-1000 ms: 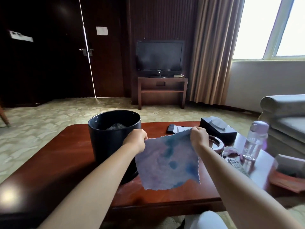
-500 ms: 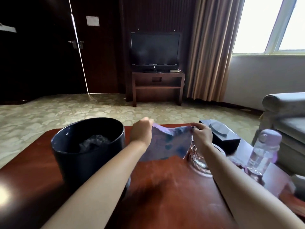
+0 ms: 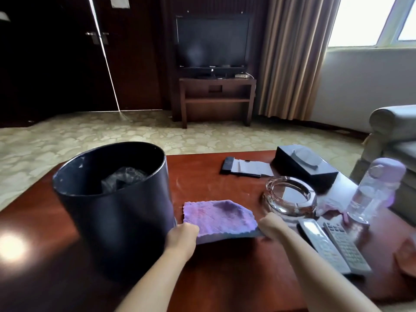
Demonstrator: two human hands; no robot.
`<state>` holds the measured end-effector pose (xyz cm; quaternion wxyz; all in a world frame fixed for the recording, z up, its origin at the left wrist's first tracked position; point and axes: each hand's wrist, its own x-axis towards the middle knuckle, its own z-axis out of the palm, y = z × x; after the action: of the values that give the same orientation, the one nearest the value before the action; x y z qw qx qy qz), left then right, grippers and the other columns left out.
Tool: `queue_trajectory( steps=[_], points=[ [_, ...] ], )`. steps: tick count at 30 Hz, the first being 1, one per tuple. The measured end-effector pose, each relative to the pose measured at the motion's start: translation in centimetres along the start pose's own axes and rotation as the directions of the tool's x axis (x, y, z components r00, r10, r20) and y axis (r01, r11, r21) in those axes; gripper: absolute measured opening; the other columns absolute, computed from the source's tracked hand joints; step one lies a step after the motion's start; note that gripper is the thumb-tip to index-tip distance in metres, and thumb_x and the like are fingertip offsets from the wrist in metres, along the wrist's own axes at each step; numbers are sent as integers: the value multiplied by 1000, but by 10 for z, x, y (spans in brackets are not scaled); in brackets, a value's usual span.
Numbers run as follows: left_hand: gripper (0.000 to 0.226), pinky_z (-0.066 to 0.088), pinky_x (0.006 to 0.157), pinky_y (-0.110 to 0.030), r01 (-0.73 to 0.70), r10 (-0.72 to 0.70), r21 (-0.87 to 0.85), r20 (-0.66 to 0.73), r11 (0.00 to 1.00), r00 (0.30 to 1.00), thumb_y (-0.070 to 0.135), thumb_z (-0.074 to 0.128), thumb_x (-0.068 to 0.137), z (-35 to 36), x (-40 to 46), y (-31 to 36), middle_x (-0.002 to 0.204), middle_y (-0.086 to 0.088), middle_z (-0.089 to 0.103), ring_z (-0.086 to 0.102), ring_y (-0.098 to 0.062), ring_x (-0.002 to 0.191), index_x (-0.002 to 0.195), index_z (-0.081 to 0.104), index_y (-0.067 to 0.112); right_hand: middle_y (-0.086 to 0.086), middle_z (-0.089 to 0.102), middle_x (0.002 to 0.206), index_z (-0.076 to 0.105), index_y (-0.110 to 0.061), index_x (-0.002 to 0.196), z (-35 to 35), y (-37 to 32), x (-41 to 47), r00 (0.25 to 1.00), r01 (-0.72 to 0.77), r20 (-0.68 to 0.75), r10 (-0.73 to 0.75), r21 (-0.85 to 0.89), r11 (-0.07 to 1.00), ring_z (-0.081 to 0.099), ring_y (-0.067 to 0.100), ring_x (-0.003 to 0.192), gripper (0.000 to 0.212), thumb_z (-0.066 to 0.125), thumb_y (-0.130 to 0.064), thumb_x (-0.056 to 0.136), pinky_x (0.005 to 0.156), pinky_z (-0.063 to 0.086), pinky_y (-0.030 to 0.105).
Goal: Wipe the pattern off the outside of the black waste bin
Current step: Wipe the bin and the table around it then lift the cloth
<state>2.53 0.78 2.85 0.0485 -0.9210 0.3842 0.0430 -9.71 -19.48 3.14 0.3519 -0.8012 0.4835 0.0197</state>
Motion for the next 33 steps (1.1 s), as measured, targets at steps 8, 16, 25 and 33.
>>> queue_trajectory(
  steps=[8,16,25,33],
  points=[
    [46,42,98,-38,-1,-51,127,402,992,914,12,58,88,-49,23,22,137,-7,47,46,-27,126,132,48,5,6,63,84,57,-3,75,-20,-33,-18,920,44,354,166,-517,855,50,6,52,24,46,-8,96,48,39,14],
    [35,47,83,-35,224,-272,-509,-21,831,962,-2,43,88,-64,61,23,122,-15,60,57,-33,110,115,61,8,2,60,68,63,-14,64,-23,-52,26,979,177,-156,-133,310,934,54,16,66,26,51,-2,84,59,46,25],
    [79,30,107,-32,-23,-172,-582,-278,813,945,-7,36,82,-56,65,20,157,-2,17,28,-22,138,151,9,20,-12,64,99,63,-25,114,-25,-60,35,834,510,-491,-252,511,692,59,17,102,31,50,-9,90,84,41,28],
    [22,45,70,-35,321,-420,-773,78,548,904,16,47,86,21,19,37,91,-21,62,57,-37,91,72,59,5,13,58,69,56,-6,56,32,13,22,969,-25,-229,91,279,960,59,27,77,23,48,-6,77,67,43,28]
  ],
)
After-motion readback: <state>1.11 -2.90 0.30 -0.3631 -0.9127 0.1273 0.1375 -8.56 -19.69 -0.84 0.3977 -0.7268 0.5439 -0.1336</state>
